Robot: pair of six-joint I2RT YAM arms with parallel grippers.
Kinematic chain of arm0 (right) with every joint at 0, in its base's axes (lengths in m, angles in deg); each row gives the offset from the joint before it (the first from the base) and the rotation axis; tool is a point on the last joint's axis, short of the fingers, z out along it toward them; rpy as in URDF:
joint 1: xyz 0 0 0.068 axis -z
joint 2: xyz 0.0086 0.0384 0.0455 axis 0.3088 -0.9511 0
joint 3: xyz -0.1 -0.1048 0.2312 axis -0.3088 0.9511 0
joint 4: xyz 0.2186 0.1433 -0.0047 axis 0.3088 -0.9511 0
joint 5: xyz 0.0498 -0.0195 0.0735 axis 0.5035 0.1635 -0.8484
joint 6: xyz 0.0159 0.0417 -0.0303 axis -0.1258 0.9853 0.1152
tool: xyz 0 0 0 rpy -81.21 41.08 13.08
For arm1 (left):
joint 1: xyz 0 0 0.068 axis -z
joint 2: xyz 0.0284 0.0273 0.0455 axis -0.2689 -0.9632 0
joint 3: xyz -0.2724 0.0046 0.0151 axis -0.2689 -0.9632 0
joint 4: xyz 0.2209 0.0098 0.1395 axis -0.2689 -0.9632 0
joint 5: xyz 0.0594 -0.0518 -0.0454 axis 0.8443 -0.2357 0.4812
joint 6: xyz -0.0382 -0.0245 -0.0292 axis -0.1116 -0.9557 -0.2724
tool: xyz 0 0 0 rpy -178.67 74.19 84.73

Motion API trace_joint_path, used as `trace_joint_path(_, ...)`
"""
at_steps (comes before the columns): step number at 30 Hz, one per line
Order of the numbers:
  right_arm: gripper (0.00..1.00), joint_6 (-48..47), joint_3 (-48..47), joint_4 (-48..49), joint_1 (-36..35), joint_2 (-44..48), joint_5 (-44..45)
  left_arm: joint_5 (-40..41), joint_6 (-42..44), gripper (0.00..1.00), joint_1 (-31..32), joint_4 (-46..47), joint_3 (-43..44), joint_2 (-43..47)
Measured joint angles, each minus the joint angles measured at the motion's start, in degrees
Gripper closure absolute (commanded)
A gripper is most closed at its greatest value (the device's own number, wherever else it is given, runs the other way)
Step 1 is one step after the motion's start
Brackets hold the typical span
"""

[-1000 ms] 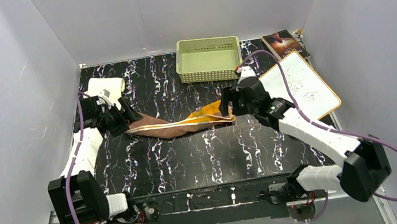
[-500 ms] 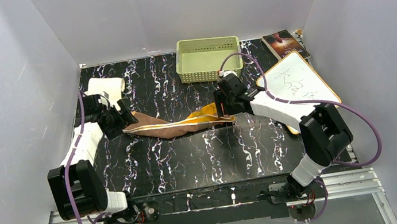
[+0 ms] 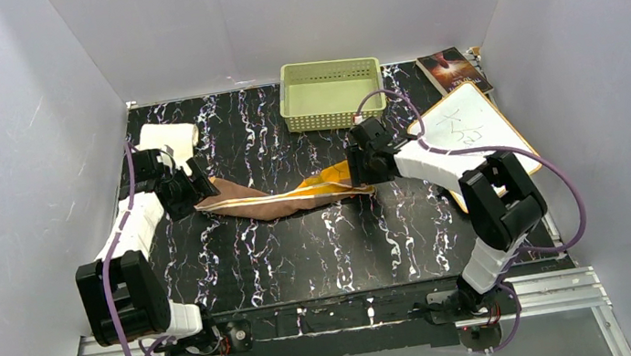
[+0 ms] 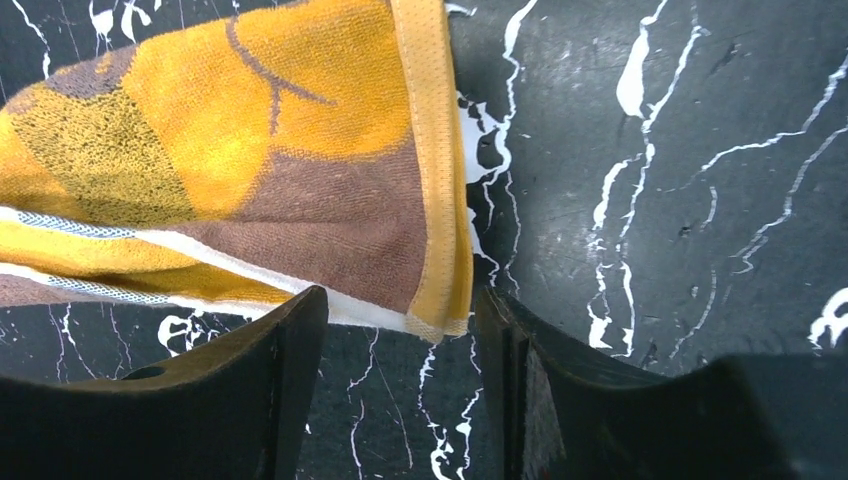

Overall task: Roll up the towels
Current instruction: Flatten out the towel at the center of the board.

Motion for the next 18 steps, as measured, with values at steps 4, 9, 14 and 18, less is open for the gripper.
trace_joint_path(4,0.67,0.52,0.02,0.55,0.09,-1.36,-1.73,0.15,0.07,0.19,0.0,-0.04,0.0,0.0)
trace_joint_path(9,1.0,1.05,0.02,1.49,0.31,-1.95,-3.43,0.24,0.28,0.19,0.0,-0.26,0.0,0.0)
trace_joint_path(14,1.0,1.81,0.02,2.1,0.44,-1.84,-4.9,1.18,0.37,0.19,0.0,-0.46,0.0,0.17)
trace_joint_path(18,1.0,2.01,0.02,2.45,0.46,1.18,-7.34,1.4,0.39,0.2,0.02,-0.31,0.0,1.88)
